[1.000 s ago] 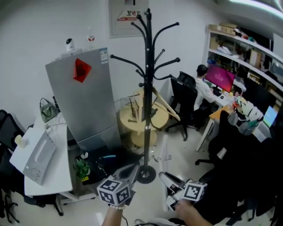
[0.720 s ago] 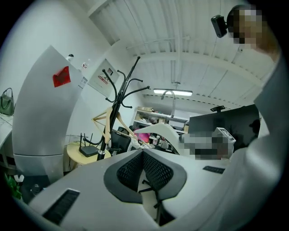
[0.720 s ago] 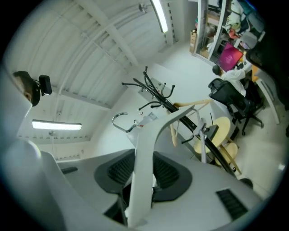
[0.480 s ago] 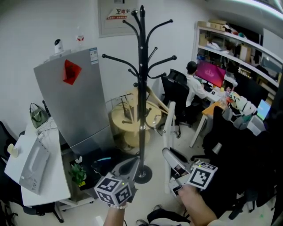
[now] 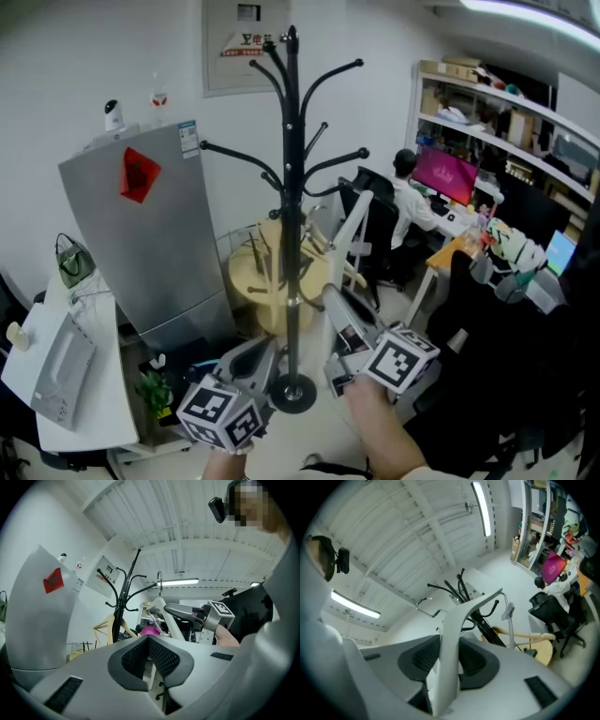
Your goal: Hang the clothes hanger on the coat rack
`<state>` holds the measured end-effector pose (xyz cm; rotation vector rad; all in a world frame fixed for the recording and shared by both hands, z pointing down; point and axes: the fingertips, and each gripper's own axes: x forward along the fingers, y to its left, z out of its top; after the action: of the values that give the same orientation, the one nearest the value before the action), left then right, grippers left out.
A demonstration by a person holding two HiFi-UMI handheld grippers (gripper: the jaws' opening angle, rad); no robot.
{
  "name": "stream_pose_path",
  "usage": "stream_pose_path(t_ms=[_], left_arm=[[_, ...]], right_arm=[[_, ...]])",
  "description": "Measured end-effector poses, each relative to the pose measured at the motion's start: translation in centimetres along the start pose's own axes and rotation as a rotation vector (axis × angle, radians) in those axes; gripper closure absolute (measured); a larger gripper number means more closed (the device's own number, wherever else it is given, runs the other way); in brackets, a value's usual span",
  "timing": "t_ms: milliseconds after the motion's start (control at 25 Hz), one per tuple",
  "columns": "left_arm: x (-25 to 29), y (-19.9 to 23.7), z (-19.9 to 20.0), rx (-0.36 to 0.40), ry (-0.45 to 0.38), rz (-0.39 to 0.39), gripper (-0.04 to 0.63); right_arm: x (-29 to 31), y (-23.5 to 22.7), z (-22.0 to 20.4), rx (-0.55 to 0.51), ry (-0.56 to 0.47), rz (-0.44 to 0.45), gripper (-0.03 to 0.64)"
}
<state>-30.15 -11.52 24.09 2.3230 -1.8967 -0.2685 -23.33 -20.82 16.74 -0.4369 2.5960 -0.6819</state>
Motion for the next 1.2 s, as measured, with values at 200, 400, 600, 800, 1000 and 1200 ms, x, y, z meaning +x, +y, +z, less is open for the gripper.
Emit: stream_pose_path(t_ms=[200,400,600,800,1000,1200], left_arm=[[2.7,0.3,1.4,0.022,-0.008,-0.014,0.595],[5.0,0.3,2.5,-0.006,-0.029,-0.048,0.595],[7.2,1.1,3.3,-0.016,-0.017,-0.05,0.595],[8.5,2.0,3.2,-0.032,-0.004,-0.08,0.595],[9.5,2.8,3.6,-0.023,0.027,-0.169,0.595],[9.8,3.7,3.4,-0.022,0.075,-0.296,0.595]], right_arm=[[3.7,-1.6,2.3,-0.011,-0.065,0.005,0.474],[5.1,-2.7,4.9,-0.029,-0.119,-0.01,0.474],[6.1,-3.4,6.8,-0.011,-0.174,0.016,0.472],[6.9,-4.0,8.2,-0.028,-0.221,-0.013,0.474],[8.0,-4.3,8.7,-0.028,-0.272,-0.064,0.472],[8.7,-5.1,8.5,-0.022,-0.331,-0.142,0.472]])
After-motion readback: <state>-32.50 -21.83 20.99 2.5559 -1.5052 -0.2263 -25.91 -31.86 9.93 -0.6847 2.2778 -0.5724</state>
